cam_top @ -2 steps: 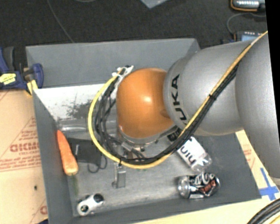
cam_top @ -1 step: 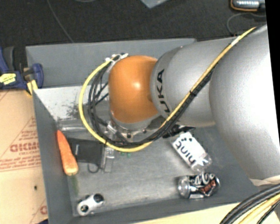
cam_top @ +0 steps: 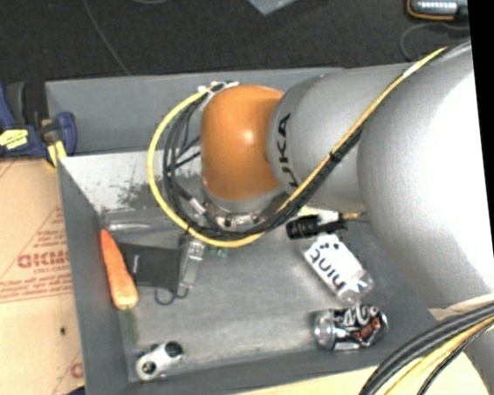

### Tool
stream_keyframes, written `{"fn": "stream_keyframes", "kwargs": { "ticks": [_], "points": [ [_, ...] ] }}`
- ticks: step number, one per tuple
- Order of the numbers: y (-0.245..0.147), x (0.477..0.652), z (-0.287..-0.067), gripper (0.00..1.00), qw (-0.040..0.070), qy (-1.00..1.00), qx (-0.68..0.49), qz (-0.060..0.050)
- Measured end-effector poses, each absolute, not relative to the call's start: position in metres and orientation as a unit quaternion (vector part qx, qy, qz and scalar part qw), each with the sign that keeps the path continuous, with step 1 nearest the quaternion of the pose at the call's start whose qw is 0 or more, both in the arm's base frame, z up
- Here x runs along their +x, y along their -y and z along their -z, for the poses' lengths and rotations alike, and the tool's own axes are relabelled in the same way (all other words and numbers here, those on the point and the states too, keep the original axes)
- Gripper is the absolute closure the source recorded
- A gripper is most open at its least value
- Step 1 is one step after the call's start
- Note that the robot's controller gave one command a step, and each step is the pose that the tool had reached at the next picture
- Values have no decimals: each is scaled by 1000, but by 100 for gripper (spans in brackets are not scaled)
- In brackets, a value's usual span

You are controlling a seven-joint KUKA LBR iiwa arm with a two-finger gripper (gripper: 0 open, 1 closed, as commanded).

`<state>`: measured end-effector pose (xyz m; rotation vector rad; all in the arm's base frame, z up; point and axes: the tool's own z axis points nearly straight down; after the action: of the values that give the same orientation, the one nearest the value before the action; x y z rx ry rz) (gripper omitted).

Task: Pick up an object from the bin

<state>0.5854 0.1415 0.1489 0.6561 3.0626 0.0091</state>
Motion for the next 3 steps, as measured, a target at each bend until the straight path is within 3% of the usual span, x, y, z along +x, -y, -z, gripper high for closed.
{"fn": "stream_keyframes", "kwargs": {
  "ticks": [1,2,3],
  "points": [
    [-158,594,-93,0,5,-972,237,-4],
    [-175,585,-71,100,6,-936,351,-5],
    [-175,585,-71,100,6,-936,352,-5]
  ]
}}
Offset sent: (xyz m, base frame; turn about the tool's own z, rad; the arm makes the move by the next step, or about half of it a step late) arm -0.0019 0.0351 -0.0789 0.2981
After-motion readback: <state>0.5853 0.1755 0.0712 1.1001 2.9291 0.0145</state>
